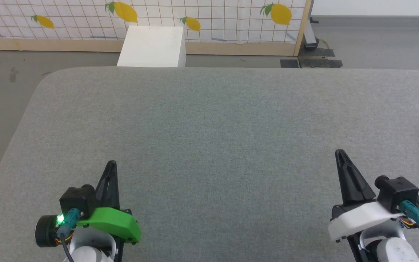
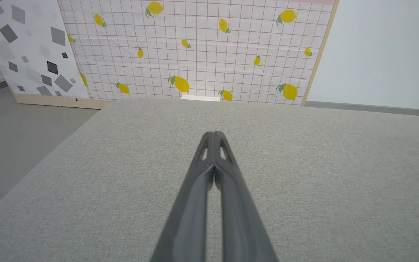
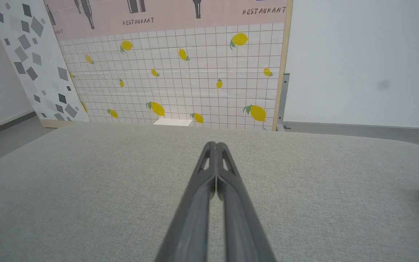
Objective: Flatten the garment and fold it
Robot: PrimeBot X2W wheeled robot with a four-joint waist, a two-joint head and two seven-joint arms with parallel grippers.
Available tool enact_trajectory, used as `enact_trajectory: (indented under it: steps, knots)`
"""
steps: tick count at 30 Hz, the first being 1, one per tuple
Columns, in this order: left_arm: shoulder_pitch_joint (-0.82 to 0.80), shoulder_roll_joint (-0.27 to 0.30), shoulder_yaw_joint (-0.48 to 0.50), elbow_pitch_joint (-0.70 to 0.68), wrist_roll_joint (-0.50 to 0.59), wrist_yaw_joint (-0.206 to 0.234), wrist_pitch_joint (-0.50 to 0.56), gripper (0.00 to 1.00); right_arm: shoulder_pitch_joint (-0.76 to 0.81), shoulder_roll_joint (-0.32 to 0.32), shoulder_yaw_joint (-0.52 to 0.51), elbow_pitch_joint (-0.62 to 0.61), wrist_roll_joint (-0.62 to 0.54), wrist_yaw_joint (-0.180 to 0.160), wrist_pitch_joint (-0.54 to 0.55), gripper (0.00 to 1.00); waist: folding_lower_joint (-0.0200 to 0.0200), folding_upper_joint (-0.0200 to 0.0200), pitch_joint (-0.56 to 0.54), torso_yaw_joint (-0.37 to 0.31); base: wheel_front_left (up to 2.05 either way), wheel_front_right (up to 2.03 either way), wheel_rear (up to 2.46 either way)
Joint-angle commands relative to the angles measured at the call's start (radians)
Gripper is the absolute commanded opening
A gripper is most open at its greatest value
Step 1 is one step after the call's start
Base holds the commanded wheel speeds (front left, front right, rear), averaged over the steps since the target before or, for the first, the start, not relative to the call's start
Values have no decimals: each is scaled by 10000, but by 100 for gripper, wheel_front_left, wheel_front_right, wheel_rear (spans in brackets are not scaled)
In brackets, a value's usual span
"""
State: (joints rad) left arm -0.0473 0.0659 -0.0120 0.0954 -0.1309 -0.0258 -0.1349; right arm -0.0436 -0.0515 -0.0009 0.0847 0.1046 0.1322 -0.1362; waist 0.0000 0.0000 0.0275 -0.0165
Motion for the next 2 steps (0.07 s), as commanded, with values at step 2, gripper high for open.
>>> enact_trajectory:
  steps: [2]
  knots:
    - [145, -48, 31, -80, 222, 51, 72, 0, 133, 6, 6, -99, -127, -8, 90, 0, 0, 0, -10, 7, 0, 0, 0]
